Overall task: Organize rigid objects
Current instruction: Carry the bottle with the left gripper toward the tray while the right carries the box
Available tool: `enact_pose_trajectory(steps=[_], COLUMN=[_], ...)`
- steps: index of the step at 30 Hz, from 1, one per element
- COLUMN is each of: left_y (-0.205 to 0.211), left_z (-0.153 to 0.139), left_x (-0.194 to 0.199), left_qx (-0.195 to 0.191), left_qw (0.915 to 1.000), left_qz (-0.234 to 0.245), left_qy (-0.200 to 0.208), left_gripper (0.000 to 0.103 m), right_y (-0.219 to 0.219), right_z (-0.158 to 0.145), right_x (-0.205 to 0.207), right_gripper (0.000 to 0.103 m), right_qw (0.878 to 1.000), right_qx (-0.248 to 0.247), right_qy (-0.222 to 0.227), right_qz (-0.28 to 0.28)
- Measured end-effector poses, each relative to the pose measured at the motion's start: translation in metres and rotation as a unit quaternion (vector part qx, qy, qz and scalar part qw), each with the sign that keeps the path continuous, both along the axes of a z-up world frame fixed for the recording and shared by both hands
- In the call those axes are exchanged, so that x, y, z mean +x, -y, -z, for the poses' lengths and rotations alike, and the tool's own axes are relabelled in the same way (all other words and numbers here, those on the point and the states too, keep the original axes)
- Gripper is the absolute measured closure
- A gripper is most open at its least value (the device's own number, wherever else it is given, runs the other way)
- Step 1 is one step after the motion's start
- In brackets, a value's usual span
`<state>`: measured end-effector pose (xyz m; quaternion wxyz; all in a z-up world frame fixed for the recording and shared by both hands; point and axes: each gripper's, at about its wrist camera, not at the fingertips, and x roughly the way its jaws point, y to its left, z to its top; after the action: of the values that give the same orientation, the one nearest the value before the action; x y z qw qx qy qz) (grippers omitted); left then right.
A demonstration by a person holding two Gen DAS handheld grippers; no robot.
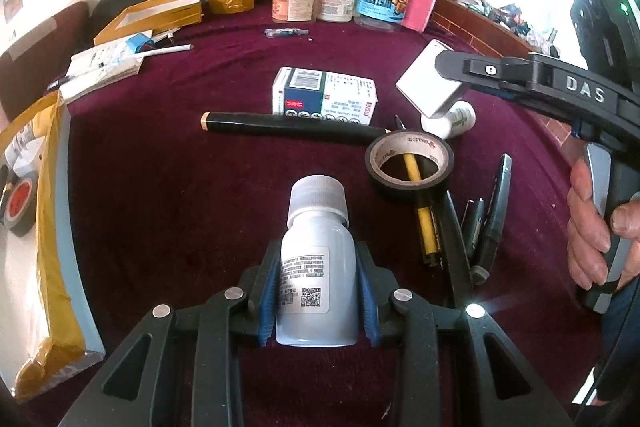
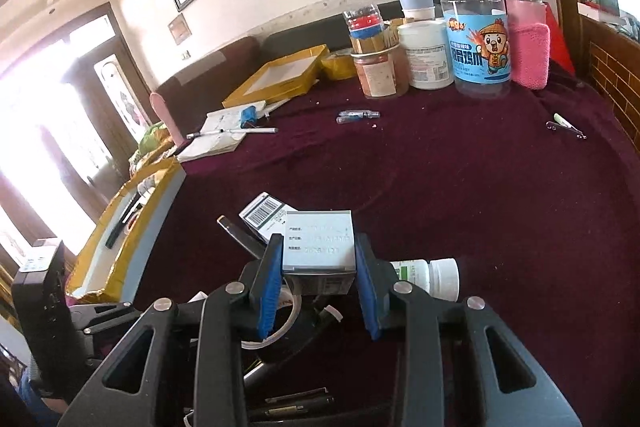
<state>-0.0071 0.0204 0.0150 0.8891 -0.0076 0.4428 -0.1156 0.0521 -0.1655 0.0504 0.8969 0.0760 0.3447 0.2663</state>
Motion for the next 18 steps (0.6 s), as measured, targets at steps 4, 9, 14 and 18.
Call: enact_pose_trajectory(steps=[4,9,14,18], left_y=[-0.0012,-0.0027,-0.0018,-0.005], left_z=[-0.0003,0.0,0.0001,-0.001], left_x=[-0.0003,0.0001,-0.0005,-0.0011], left_qx=[0.005,0.006,0.016,0.015], left_qw=[0.9999,0.9999,0.9996,0.9994], left_qz=[-0.011,-0.016,-0.021,-0.032], left_qy=[0.002,0.001,0.003,0.006], left_gripper=[0.068,0.068,0.068,0.068], right_y=[0.0006,0.0007,0.0002,-0.003], right_z=[-0.0035,-0.0031,-0.0019,-0.0027], right_x=[-0.0025,-0.0037,-0.0046,-0.008], right_gripper=[0.07,0.07,0.07,0.07], right_qw=[1.0,1.0,0.999,0.999], right_qx=[0.01,0.022,0.037,0.035], right_qy=[0.004,-0.005,-0.018,-0.014], right_qz=[-0.008,-0.017,-0.028,-0.034])
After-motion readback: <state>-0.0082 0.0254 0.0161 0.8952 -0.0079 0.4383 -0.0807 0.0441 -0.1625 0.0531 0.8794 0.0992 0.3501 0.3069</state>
